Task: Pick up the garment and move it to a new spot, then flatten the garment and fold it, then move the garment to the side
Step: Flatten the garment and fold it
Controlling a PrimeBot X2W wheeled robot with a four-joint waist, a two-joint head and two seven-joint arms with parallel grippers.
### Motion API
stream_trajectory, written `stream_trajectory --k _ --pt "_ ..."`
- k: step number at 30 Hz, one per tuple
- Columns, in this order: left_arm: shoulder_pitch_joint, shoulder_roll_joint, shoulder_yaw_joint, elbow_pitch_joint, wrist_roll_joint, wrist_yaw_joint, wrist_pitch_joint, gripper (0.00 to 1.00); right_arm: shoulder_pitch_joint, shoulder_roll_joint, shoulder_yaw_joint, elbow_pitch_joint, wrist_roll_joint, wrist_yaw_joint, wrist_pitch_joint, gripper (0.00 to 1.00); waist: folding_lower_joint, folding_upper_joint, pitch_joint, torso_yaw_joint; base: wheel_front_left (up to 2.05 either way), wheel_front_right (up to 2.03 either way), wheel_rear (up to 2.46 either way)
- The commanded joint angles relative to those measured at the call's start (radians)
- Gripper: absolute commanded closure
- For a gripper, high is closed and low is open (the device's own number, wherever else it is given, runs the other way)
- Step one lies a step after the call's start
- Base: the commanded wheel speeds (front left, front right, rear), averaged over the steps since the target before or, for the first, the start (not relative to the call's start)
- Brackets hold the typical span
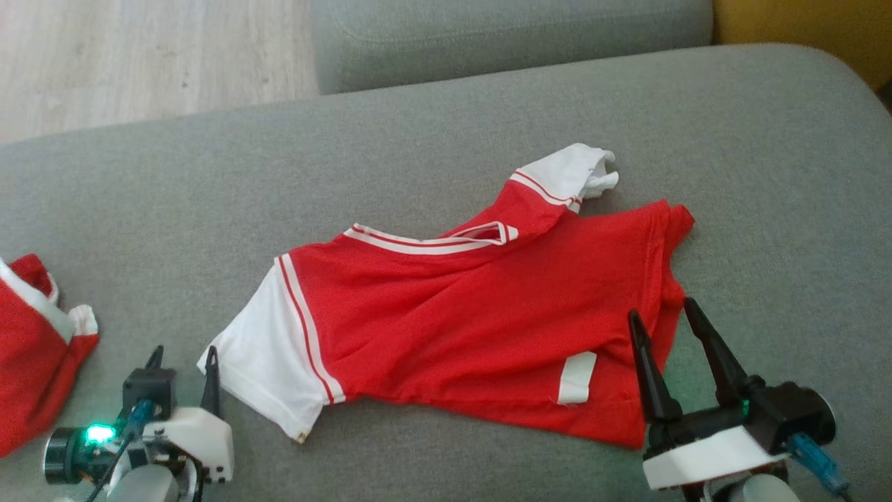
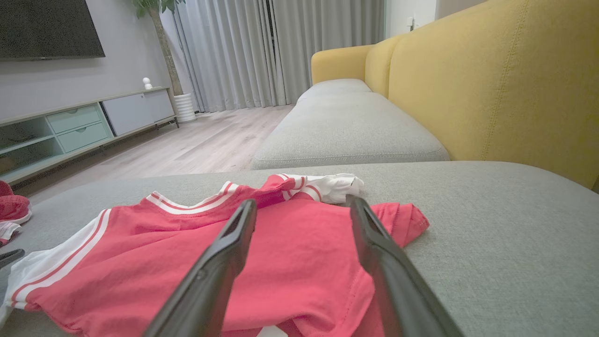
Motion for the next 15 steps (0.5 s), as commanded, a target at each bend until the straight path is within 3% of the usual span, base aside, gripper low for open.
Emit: stream_trajectory --k 1,3,4,5,6,8,9,15 --pt "-0.059 0.030 0.026 0.009 0.008 -0.003 0.007 0.00 -0.050 -0.015 0.023 -0.033 -0.002 -0.001 -0.006 0.00 -0.0001 -0.0001 0.015 -0.008 0.00 0.00 0.00" --pt "-0.077 0.020 0.020 0.045 0.005 -0.011 0.018 0.00 -0.054 -0.016 0.024 -0.034 -0.002 -0.001 -0.006 0.00 -0.0001 -0.0001 0.023 -0.015 0.00 0.00 0.00" --pt "-0.083 0.014 0.018 0.059 0.003 -0.014 0.021 0.14 -0.056 -0.015 0.024 -0.033 -0.001 -0.001 -0.006 0.00 -0.0001 -0.0001 0.026 -0.018 0.00 0.00 0.00" --pt "-0.088 0.008 0.016 0.069 0.000 -0.017 0.021 0.40 -0.058 -0.015 0.024 -0.033 -0.001 -0.001 -0.006 0.00 -0.0001 -0.0001 0.029 -0.021 0.00 0.00 0.00" --pt "-0.090 0.002 0.015 0.077 -0.003 -0.019 0.022 0.57 -0.059 -0.015 0.023 -0.033 -0.001 -0.001 -0.006 0.00 -0.0001 -0.0001 0.031 -0.024 0.00 0.00 0.00" --pt "-0.088 -0.011 0.015 0.087 -0.012 -0.023 0.020 0.73 -0.060 -0.015 0.020 -0.032 0.000 -0.001 -0.006 0.00 -0.0001 -0.0001 0.031 -0.029 0.00 0.00 0.00" --pt "-0.083 -0.017 0.014 0.091 -0.019 -0.027 0.024 1.00 -0.059 -0.015 0.018 -0.032 0.000 -0.001 -0.006 0.00 -0.0001 -0.0001 0.031 -0.031 0.00 0.00 0.00" --pt "-0.041 -0.026 0.030 0.071 -0.059 -0.042 0.022 1.00 -0.045 -0.014 0.007 -0.031 0.000 -0.001 -0.006 0.00 -0.0001 -0.0001 0.015 -0.038 0.00 0.00 0.00"
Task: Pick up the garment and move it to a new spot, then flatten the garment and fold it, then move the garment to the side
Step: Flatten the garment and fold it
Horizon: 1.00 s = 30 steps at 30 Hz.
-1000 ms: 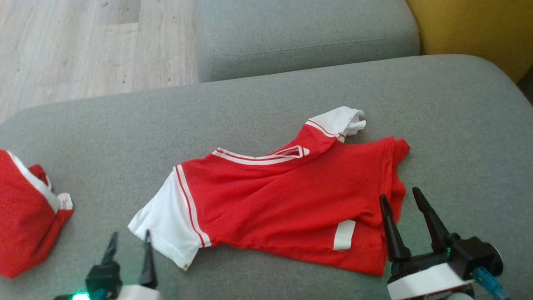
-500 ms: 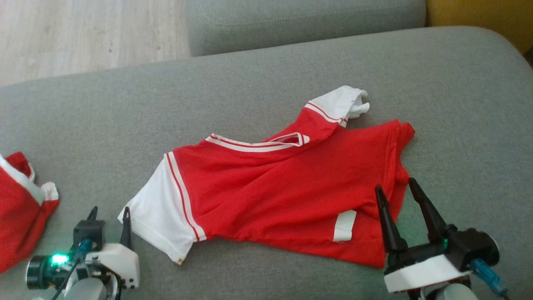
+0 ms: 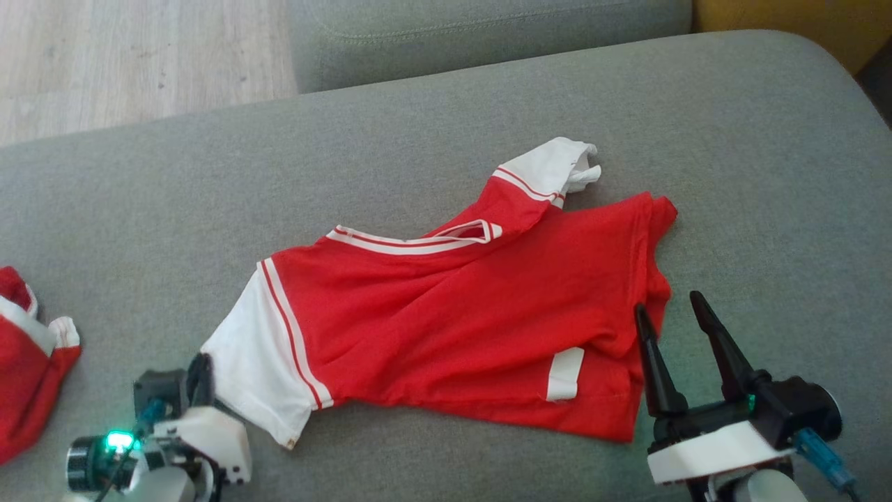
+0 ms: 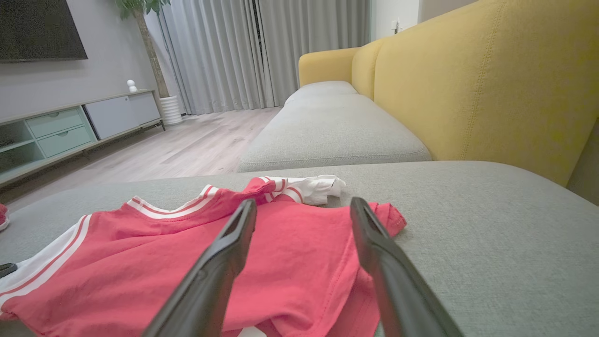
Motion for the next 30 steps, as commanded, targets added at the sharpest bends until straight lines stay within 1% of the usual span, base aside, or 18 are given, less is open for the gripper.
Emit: stream_trajectory --k 1,4,5,7,10,16,18,19,21,25,30 --pt "0.005 0.030 0.040 -0.033 -0.004 0.006 -0.021 1.00 -0.021 -0.014 0.017 -0.032 0.000 -0.001 -0.006 0.00 0.0000 0.0000 -0.005 0.000 0.00 0.00 0.00" --pt "0.017 0.045 0.052 -0.094 -0.004 0.025 -0.044 1.00 0.001 -0.024 0.007 -0.034 -0.002 -0.001 -0.006 0.00 0.0000 0.0000 -0.010 0.004 0.00 0.00 0.00" --pt "0.017 0.045 0.052 -0.094 -0.004 0.025 -0.044 1.00 0.001 -0.024 0.007 -0.034 -0.002 -0.001 -0.006 0.00 0.0000 0.0000 -0.010 0.004 0.00 0.00 0.00" --pt "0.026 0.064 0.058 -0.145 0.000 0.038 -0.051 1.00 0.017 -0.033 -0.005 -0.038 -0.005 -0.001 -0.006 0.00 0.0000 0.0000 -0.010 0.007 0.00 0.00 0.00" --pt "0.046 0.094 0.073 -0.244 0.002 0.066 -0.051 1.00 0.041 -0.046 -0.019 -0.040 -0.006 -0.001 -0.006 0.00 0.0000 0.0000 -0.010 0.011 0.00 0.00 0.00" --pt "0.115 0.148 0.104 -0.476 -0.013 0.119 0.005 1.00 0.098 -0.067 -0.017 -0.024 0.011 -0.001 -0.006 0.00 0.0000 0.0000 -0.005 0.017 0.00 0.00 0.00" --pt "0.134 0.158 0.107 -0.545 -0.019 0.129 0.027 1.00 0.121 -0.080 0.009 0.013 0.034 -0.001 -0.006 0.00 0.0000 0.0000 -0.002 0.019 0.00 0.00 0.00" --pt "0.149 0.165 0.110 -0.604 -0.024 0.141 0.048 1.00 0.134 -0.100 0.043 0.053 0.056 -0.001 -0.006 0.00 0.0000 0.0000 0.001 0.020 0.00 0.00 0.00" --pt "0.159 0.173 0.109 -0.650 -0.021 0.153 0.067 1.00 0.138 -0.113 0.074 0.092 0.095 -0.001 -0.006 0.00 0.0000 0.0000 0.005 0.019 0.00 0.00 0.00" --pt "0.169 0.185 0.105 -0.707 -0.014 0.170 0.090 1.00 0.114 -0.163 0.184 0.187 0.156 -0.001 -0.006 0.00 0.0000 0.0000 0.010 0.019 0.00 0.00 0.00" --pt "0.171 0.198 0.100 -0.748 -0.005 0.182 0.111 1.00 0.054 -0.174 0.229 0.220 0.215 -0.001 -0.006 0.00 0.0000 0.0000 0.017 0.022 0.00 0.00 0.00"
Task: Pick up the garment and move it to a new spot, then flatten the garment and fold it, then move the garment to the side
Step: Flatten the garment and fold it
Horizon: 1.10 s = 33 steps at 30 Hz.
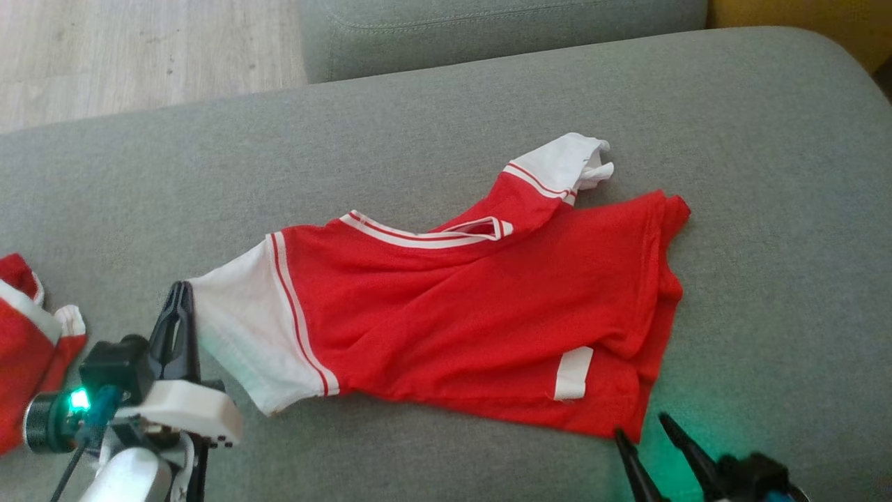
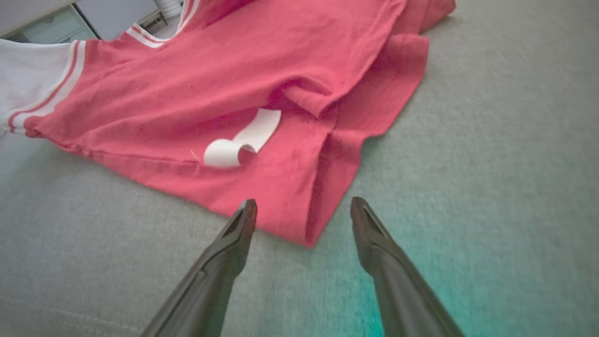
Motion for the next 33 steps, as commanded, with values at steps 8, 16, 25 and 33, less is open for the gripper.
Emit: stream_trajectory --k 8,16,25,33 --pt "-0.037 0.052 0.033 -0.065 0.020 0.015 0.024 1.00 -0.129 -0.030 0.088 0.034 0.079 -0.001 -0.006 0.00 0.0000 0.0000 0.014 0.023 0.00 0.00 0.00" --pt "-0.051 0.052 0.027 -0.070 0.026 0.021 0.020 1.00 -0.174 -0.038 0.110 0.057 0.116 -0.001 -0.006 0.00 0.0000 0.0000 0.025 0.035 0.00 0.00 0.00" --pt "-0.055 0.049 0.035 -0.060 0.016 0.024 0.004 1.00 -0.180 -0.062 0.129 0.041 0.109 -0.001 -0.006 1.00 0.0000 0.0000 0.033 0.028 0.00 0.00 0.00" --pt "-0.066 -0.015 0.096 -0.075 -0.101 -0.022 -0.075 1.00 -0.157 -0.085 0.058 -0.094 0.122 -0.001 -0.006 1.00 0.0000 0.0000 0.007 0.008 0.00 0.00 0.00"
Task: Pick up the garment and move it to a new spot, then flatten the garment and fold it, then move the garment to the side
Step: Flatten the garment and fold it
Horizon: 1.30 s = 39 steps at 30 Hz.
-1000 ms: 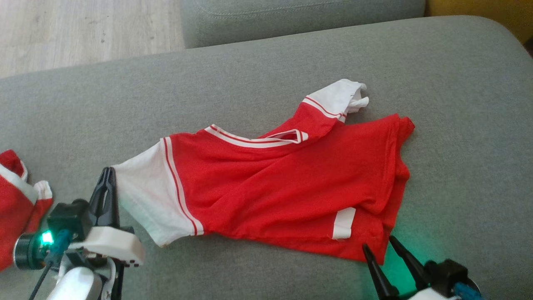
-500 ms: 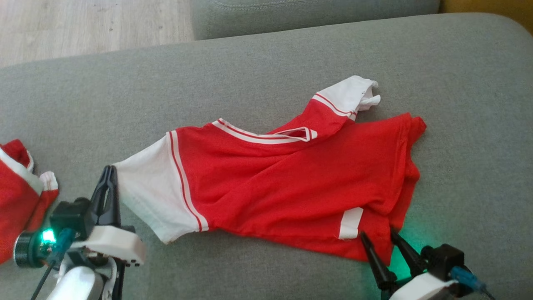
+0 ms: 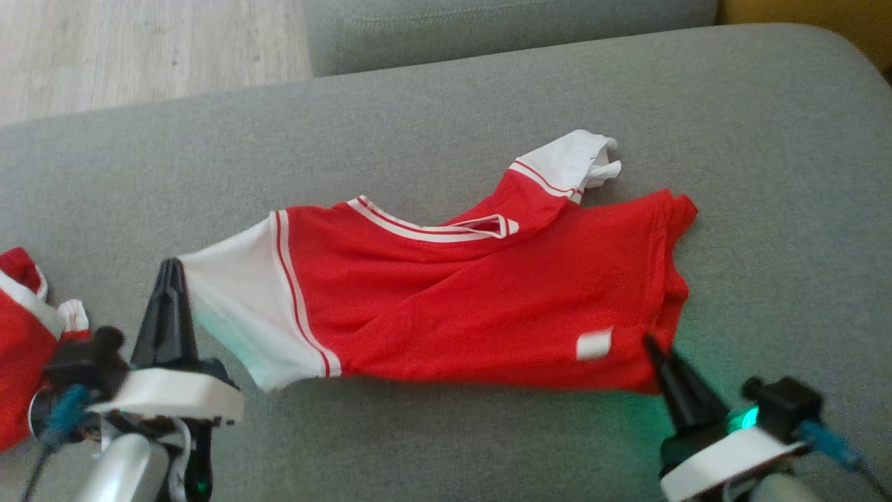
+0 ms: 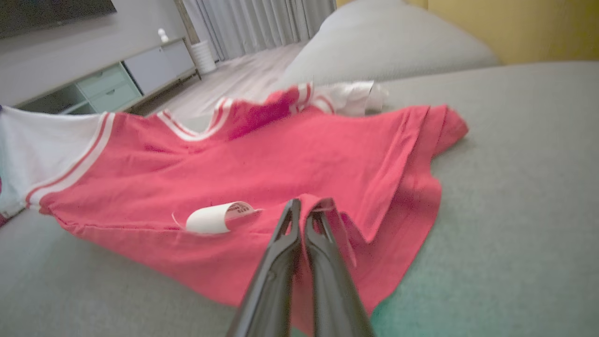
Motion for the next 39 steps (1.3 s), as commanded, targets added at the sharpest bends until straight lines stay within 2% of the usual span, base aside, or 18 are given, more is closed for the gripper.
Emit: stream_trajectory --k 1,5,10,15,19,22,26,28,29,30,33,36,39 --pt "-0.066 0.016 0.066 -0.043 -0.023 -0.012 -0.020 1.00 0.004 -0.029 -0.006 -0.056 0.013 -0.001 -0.006 1.00 -0.0001 0.0000 -0.012 -0.007 0.00 0.00 0.00" --pt "-0.110 -0.022 0.136 -0.116 -0.155 -0.084 -0.047 1.00 -0.011 -0.080 -0.079 -0.192 0.040 -0.001 -0.006 1.00 -0.0001 0.0000 -0.046 -0.019 0.00 0.00 0.00" --pt "-0.237 -0.052 0.225 -0.229 -0.307 -0.131 -0.025 1.00 -0.077 -0.184 -0.185 -0.363 0.091 -0.001 0.025 1.00 -0.0001 0.0000 -0.090 -0.028 0.00 0.00 0.00" --pt "-0.444 -0.071 0.302 -0.292 -0.407 -0.109 0.010 1.00 -0.233 -0.282 -0.288 -0.506 0.169 -0.001 0.130 1.00 -0.0001 0.0000 -0.105 -0.042 0.00 0.00 0.00" --pt "-0.634 -0.068 0.289 -0.267 -0.428 -0.086 0.069 1.00 -0.420 -0.331 -0.296 -0.532 0.251 -0.001 0.213 1.00 -0.0001 0.0000 -0.094 -0.052 0.00 0.00 0.00" --pt "-0.762 -0.058 0.257 -0.201 -0.409 -0.077 0.105 1.00 -0.579 -0.353 -0.248 -0.489 0.287 -0.001 0.273 1.00 -0.0001 0.0000 -0.071 -0.060 0.00 0.00 0.00" --pt "-0.915 -0.057 0.214 -0.054 -0.381 -0.071 0.141 1.00 -0.784 -0.341 -0.149 -0.360 0.306 -0.001 0.320 1.00 -0.0001 0.0000 -0.003 -0.056 0.00 0.00 0.00" --pt "-0.991 -0.012 0.157 0.023 -0.298 -0.109 0.137 1.00 -0.880 -0.332 -0.092 -0.289 0.310 -0.001 0.326 1.00 -0.0001 0.0000 0.046 -0.050 0.00 0.00 0.00" --pt "-1.025 -0.010 0.144 0.067 -0.280 -0.120 0.129 1.00 -0.925 -0.326 -0.065 -0.253 0.314 -0.001 0.323 1.00 -0.0001 0.0000 0.073 -0.046 0.00 0.00 0.00" --pt "-1.025 -0.010 0.144 0.067 -0.280 -0.120 0.129 1.00 -0.925 -0.326 -0.065 -0.253 0.314 -0.001 0.323 1.00 -0.0001 0.0000 0.073 -0.046 0.00 0.00 0.00" --pt "-1.132 -0.019 0.117 0.188 -0.250 -0.175 0.091 1.00 -1.058 -0.314 0.003 -0.149 0.315 -0.001 0.288 1.00 -0.0001 0.0000 0.155 -0.031 0.00 0.00 0.00" --pt "-1.247 -0.020 0.093 0.320 -0.203 -0.225 0.034 1.00 -1.177 -0.295 0.057 -0.050 0.310 -0.001 0.227 1.00 -0.0001 0.0000 0.223 -0.022 0.00 0.00 0.00" --pt "-1.370 -0.036 0.095 0.431 -0.171 -0.249 -0.051 1.00 -1.294 -0.271 0.090 0.049 0.296 -0.001 0.140 1.00 -0.0001 0.0000 0.276 -0.021 0.00 0.00 0.00"
